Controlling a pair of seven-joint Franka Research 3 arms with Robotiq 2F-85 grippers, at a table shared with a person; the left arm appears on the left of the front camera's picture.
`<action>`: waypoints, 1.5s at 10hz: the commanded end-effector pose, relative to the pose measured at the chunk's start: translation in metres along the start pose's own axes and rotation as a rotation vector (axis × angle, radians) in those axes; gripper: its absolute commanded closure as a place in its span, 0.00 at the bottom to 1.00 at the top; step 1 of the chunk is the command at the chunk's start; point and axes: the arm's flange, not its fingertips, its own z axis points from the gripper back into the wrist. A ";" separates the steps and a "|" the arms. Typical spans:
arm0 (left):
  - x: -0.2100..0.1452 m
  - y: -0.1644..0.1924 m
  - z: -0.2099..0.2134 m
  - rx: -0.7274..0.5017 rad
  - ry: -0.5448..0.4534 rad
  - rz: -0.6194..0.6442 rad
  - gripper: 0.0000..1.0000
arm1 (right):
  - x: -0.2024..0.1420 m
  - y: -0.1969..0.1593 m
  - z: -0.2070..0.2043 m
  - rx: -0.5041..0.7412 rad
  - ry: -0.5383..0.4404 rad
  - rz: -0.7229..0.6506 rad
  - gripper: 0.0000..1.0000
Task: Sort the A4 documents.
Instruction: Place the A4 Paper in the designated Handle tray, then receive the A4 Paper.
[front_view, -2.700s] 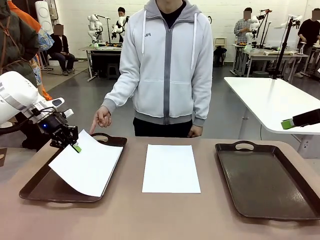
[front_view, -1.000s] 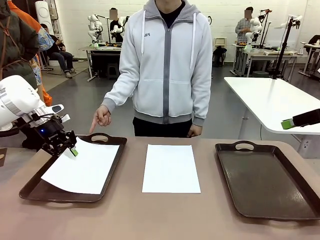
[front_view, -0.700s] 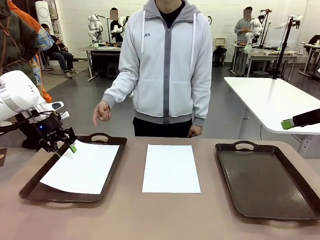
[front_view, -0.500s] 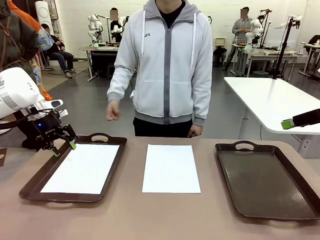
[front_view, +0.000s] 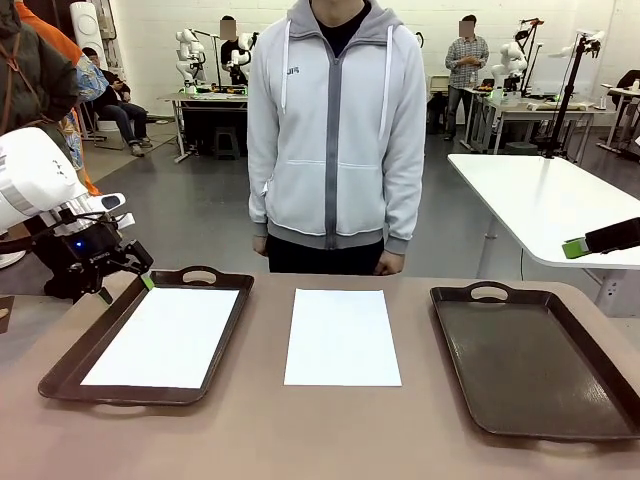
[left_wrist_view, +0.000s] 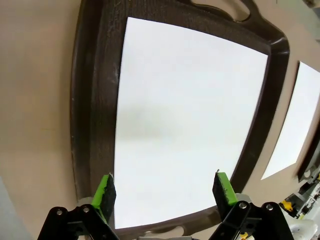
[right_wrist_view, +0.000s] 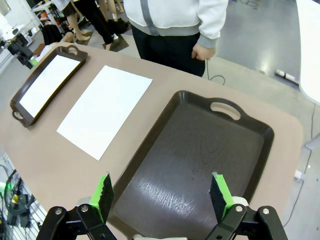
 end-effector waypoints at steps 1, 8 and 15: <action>-0.018 -0.009 0.001 -0.116 -0.035 0.070 0.00 | -0.001 -0.002 -0.002 0.015 -0.004 -0.007 0.00; -0.004 -0.004 0.000 -0.048 -0.009 0.028 0.00 | -0.001 -0.002 -0.002 0.015 -0.004 -0.007 0.00; -0.004 -0.004 0.000 -0.048 -0.009 0.028 0.00 | -0.001 -0.002 -0.002 0.015 -0.004 -0.007 0.00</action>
